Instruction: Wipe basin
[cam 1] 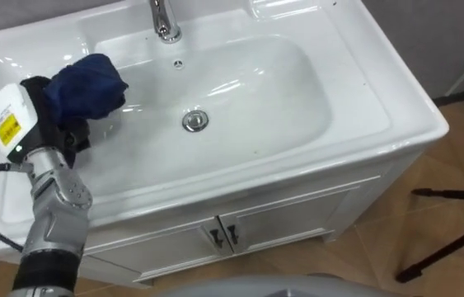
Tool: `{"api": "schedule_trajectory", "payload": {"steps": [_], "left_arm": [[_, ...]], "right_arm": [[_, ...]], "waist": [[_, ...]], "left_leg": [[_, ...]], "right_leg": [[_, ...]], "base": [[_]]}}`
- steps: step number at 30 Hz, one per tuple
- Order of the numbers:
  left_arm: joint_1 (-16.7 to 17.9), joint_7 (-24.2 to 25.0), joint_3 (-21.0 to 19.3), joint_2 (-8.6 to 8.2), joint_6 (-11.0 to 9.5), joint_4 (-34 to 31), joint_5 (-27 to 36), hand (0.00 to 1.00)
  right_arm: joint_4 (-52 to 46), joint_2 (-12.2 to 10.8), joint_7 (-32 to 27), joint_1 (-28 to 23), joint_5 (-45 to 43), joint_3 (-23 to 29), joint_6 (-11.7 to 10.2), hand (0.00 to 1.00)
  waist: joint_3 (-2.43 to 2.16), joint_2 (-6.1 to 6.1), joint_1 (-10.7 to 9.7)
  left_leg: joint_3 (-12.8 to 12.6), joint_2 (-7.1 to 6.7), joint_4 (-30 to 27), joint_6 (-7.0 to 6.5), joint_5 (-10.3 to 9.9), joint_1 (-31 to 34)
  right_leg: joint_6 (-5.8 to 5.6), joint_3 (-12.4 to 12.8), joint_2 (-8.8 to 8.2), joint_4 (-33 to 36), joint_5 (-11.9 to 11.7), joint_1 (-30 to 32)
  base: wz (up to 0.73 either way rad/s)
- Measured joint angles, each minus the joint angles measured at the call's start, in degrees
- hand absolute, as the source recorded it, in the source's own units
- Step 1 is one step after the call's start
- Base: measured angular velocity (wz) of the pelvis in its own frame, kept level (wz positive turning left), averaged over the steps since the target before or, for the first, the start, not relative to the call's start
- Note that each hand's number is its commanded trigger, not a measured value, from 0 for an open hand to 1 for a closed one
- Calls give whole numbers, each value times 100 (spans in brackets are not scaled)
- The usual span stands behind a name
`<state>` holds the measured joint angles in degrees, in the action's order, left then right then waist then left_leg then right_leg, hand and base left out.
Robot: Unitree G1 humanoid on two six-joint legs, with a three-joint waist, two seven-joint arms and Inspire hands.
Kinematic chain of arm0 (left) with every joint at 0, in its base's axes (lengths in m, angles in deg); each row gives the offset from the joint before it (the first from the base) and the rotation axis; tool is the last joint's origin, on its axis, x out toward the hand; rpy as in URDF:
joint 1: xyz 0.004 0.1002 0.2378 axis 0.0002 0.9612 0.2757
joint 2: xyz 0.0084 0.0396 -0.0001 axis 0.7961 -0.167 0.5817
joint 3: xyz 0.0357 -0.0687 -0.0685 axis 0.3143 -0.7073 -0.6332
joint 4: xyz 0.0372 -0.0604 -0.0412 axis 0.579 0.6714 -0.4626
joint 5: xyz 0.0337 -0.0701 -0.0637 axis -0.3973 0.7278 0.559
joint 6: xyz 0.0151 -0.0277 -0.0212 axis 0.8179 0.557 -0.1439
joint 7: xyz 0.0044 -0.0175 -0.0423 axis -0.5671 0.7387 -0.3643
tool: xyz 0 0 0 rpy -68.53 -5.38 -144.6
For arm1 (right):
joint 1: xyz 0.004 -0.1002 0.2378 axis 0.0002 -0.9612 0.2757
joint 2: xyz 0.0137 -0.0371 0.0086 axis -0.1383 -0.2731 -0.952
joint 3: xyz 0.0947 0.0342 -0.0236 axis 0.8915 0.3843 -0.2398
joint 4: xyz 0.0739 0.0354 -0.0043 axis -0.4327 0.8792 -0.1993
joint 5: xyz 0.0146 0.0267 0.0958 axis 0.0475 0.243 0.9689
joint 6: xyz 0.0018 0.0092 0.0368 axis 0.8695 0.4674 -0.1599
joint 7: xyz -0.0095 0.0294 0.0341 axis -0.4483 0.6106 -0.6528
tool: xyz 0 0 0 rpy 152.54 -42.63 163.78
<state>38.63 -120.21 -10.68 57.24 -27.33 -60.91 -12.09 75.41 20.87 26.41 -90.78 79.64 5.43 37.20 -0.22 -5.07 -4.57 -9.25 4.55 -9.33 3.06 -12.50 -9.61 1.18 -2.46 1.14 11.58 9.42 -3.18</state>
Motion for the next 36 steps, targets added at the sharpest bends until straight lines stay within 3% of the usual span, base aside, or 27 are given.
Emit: {"api": "schedule_trajectory", "payload": {"steps": [5, 16, 21, 29, 30, 31, 32, 36], "left_arm": [[248, -346, -163, 8, -115, -1, 550, 100], [594, -666, -765, 4, -121, -59, 889, 100], [641, -773, -776, 3, -116, -58, 909, 100], [706, -777, -789, 2, -62, -52, 911, 100], [711, -777, -791, 2, -62, -52, 911, 94], [716, -777, -792, 2, -62, -52, 912, 64], [718, -777, -794, 2, -63, -52, 911, 0], [720, -786, -828, 2, -66, -3, 936, 0]], "right_arm": [[-2, -6, 4, -29, 183, -23, 0, 0], [-8, -7, 58, -26, 173, 47, 34, 0], [-8, -8, 50, -36, 161, 46, 82, 0], [-11, -7, 56, -54, 146, 42, 97, 0], [-11, -7, 60, -60, 146, 42, 96, 0], [-11, -7, 70, -74, 146, 42, 96, 0], [-10, -7, 82, -91, 144, 43, 95, 0], [-16, -8, 96, -146, 137, 45, 69, 0]], "waist": [[2, -13, 32], [-15, 9, 218], [-35, 29, 330], [-35, 17, 336], [-34, 16, 335], [-33, 13, 334], [-34, 14, 331], [-34, 13, 318]], "left_leg": [[3, -7, 9, 0, 0, -7], [14, -19, -1, -1, 0, -24], [47, -19, -1, -1, 0, -16], [91, -23, 14, -3, -1, 2], [93, -23, 18, -4, -2, 2], [99, -23, 27, -8, -4, 3], [111, -23, 41, -9, -5, 1], [140, -25, 58, -12, -3, -20]], "right_leg": [[-12, 2, -5, 9, 12, -40], [-7, -27, -21, 136, 77, 27], [-1, -95, -35, 131, 69, 20], [-2, -194, -62, 122, 69, 13], [-1, -198, -62, 120, 70, 13], [-2, -207, -63, 118, 70, 13], [-2, -218, -63, 118, 70, 12], [-1, -225, -62, 115, 71, -6]], "base": [[1], [1], [3], [2], [0], [0], [4], [1]]}}
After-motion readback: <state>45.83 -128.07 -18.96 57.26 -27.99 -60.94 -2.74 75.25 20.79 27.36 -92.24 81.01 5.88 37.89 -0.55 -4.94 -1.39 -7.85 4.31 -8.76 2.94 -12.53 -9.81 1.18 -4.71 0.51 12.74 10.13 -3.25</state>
